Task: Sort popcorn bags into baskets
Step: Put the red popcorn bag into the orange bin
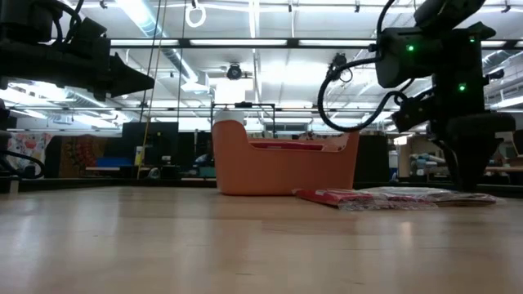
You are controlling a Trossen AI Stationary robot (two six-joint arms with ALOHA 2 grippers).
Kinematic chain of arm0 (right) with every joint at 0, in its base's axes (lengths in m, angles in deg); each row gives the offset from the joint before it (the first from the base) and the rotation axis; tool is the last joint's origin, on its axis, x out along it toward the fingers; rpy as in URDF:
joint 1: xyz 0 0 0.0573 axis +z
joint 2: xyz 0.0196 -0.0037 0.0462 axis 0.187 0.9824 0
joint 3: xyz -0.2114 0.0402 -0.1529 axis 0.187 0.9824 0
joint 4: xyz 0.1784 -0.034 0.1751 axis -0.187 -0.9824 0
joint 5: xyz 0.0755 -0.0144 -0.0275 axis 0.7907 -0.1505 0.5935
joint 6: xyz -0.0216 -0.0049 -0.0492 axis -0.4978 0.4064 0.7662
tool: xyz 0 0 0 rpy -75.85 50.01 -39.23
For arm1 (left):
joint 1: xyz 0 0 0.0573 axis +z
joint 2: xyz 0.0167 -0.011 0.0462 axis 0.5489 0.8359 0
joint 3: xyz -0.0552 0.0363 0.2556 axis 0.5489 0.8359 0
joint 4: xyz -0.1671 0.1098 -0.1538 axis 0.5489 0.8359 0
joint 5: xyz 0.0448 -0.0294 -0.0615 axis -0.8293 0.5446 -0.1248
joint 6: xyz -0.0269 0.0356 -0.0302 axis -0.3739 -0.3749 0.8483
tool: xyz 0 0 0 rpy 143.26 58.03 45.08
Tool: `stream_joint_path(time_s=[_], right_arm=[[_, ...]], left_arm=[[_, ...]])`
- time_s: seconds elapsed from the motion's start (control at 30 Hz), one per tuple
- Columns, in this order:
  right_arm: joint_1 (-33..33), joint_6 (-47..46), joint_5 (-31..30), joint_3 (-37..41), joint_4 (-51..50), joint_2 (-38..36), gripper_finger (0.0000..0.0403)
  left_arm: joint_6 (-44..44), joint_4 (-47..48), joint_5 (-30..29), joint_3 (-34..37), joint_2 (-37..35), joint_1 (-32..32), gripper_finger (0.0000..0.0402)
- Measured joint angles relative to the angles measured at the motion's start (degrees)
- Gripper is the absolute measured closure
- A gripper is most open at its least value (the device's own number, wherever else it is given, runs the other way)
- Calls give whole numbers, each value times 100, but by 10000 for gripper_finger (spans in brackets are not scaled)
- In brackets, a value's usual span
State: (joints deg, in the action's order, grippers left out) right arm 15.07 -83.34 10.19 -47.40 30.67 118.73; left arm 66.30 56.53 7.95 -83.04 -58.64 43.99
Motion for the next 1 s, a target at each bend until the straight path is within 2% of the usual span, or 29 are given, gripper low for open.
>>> stream_joint_path(time_s=[0.3, 0.5, 0.7, 0.8, 1.0], right_arm=[[-222, -290, 24, 490, 150, -1012, 166], [-301, -645, 140, 894, 695, -1482, 166], [-300, -1008, 247, 912, 1080, -1353, 165], [-288, -798, 453, 811, 1344, -1169, 160], [-221, -263, 169, 202, 1330, -400, 156]], left_arm=[[-2, 0, 0, 0, 0, 0, 308], [221, 2, 0, 0, 0, 0, 308], [467, 0, 0, 0, 0, 0, 308], [446, 1, 0, 0, 0, 0, 308], [398, 2, 0, 0, 0, 0, 308]])
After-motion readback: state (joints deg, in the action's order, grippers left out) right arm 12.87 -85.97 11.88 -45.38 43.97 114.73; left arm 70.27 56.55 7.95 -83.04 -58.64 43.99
